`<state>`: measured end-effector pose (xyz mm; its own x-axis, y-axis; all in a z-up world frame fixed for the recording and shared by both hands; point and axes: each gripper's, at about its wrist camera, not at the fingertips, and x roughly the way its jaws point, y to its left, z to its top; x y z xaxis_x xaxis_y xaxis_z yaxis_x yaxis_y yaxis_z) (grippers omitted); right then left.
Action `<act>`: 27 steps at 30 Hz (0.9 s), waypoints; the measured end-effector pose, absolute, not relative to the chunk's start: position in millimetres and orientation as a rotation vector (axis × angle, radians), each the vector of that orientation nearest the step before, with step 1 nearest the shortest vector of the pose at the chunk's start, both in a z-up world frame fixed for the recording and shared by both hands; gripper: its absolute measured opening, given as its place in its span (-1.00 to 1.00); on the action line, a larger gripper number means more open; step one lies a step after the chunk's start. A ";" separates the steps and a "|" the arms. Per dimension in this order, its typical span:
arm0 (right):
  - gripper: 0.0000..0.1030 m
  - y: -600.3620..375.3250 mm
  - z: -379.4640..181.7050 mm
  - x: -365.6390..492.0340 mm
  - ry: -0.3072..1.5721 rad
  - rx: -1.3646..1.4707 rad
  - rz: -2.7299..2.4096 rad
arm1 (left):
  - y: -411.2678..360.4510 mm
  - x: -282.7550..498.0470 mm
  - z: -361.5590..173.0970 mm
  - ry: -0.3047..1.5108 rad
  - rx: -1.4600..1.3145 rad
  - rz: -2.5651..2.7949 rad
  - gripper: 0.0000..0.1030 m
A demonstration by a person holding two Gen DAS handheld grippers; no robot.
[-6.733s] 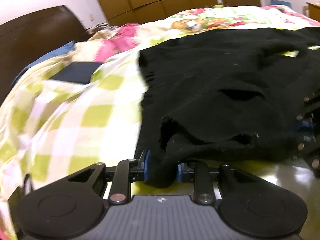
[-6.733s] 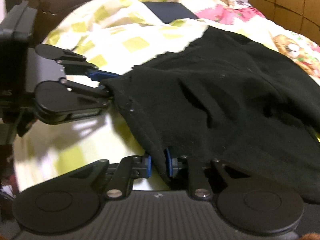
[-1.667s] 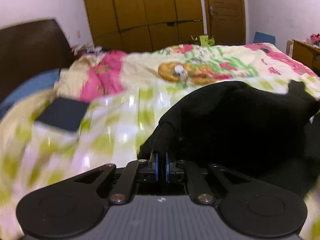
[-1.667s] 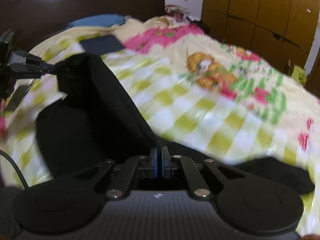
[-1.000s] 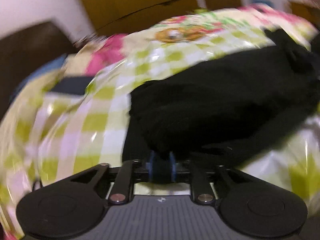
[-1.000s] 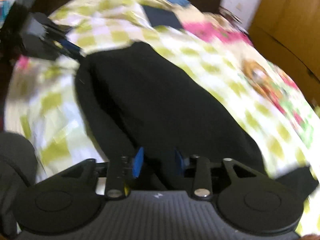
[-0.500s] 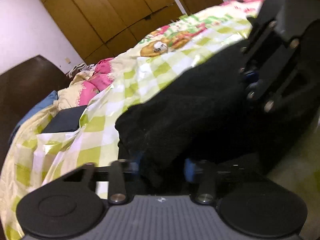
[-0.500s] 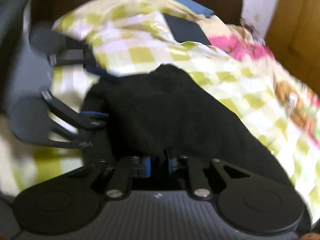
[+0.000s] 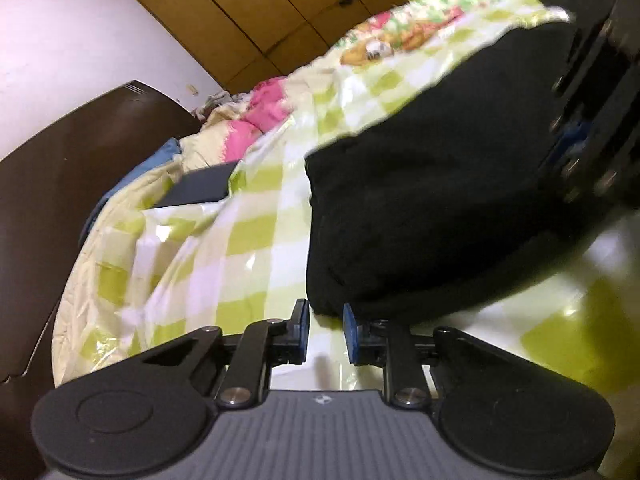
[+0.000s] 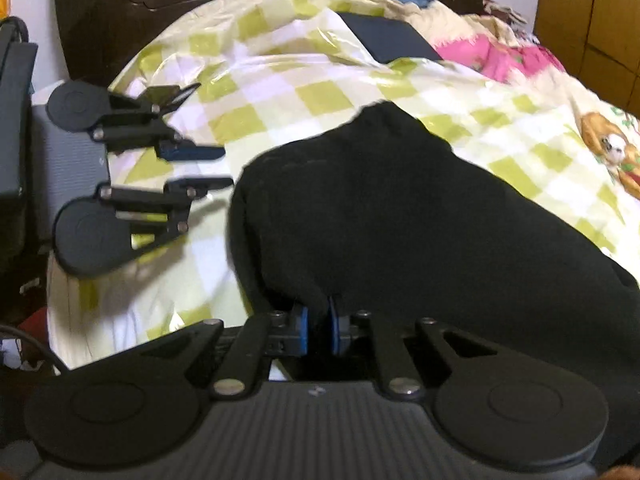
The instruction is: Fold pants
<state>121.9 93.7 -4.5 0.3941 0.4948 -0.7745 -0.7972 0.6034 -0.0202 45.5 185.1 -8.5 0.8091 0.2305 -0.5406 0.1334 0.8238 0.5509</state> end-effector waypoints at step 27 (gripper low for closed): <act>-0.81 79.1 43.7 143.4 0.879 -0.192 0.895 | 164.4 68.4 2.8 0.460 0.794 -0.021 -0.42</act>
